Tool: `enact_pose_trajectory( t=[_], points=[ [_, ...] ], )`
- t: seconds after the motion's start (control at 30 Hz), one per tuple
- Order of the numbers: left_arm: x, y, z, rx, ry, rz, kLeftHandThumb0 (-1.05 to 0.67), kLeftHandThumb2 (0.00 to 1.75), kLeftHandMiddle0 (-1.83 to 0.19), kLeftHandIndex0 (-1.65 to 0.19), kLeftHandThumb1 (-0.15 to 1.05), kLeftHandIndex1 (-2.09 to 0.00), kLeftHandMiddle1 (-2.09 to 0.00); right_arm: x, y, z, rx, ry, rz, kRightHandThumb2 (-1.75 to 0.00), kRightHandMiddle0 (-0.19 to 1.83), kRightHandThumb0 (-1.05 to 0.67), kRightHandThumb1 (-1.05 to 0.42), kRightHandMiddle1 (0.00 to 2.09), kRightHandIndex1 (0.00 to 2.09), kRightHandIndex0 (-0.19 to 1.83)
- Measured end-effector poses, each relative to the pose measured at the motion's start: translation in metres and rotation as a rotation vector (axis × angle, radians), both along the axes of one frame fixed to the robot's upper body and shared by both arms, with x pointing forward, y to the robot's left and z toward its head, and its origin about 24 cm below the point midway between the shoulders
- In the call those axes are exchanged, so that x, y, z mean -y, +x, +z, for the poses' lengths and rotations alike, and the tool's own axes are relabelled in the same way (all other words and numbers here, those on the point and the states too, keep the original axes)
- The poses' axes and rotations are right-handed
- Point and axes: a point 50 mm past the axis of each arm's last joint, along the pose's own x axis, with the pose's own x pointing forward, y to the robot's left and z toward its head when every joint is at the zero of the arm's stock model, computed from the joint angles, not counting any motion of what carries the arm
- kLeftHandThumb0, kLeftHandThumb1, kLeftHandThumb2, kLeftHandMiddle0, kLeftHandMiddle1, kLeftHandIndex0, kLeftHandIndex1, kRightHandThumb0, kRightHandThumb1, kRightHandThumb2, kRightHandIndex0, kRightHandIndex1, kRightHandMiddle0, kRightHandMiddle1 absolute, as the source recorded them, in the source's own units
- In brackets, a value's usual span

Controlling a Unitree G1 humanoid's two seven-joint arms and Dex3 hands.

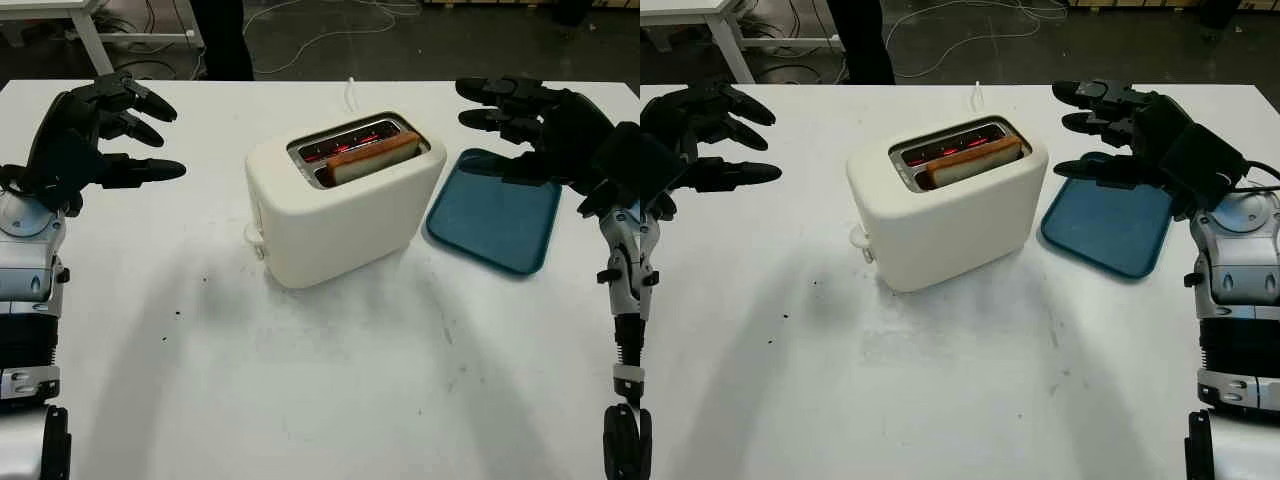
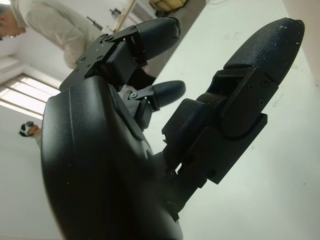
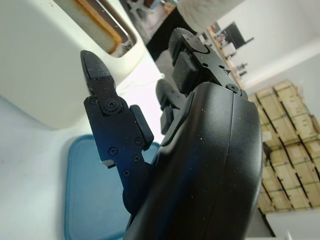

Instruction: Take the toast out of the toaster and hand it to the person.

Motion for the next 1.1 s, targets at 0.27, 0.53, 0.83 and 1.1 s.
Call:
enact_pose_trajectory(
  t=[0.27, 0.53, 0.83, 1.1],
  points=[
    [0.0012, 0.0003, -0.001, -0.001, -0.006, -0.003, -1.05, 0.0, -0.49, -0.54, 0.55, -1.14, -1.29, -0.0006, -0.0002, 0.0004, -0.02, 0.01, -0.007, 0.0, 0.45, -0.26, -0.78, 0.0, 0.5, 0.18],
    [0.0005, 0.0001, -0.0005, 0.001, -0.008, 0.0, -1.05, 0.0, -0.49, -0.54, 0.55, -1.14, -1.3, -0.0024, -0.0005, 0.002, -0.021, 0.012, -0.015, 0.0, 0.46, -0.22, -0.78, 0.01, 0.52, 0.18],
    [0.0005, 0.0001, -0.0005, 0.002, -0.008, 0.0, -1.05, 0.0, -0.5, -0.55, 0.56, -1.13, -1.29, -0.0033, -0.0008, 0.0025, -0.023, 0.013, -0.013, 0.0, 0.44, -0.26, -0.79, 0.0, 0.54, 0.15],
    [0.001, 0.0002, -0.0008, 0.002, -0.01, -0.002, -1.05, 0.0, -0.51, -0.56, 0.56, -1.13, -1.28, -0.0031, -0.0006, 0.002, -0.029, 0.015, -0.015, 0.0, 0.44, -0.26, -0.78, 0.0, 0.54, 0.15]
  ],
)
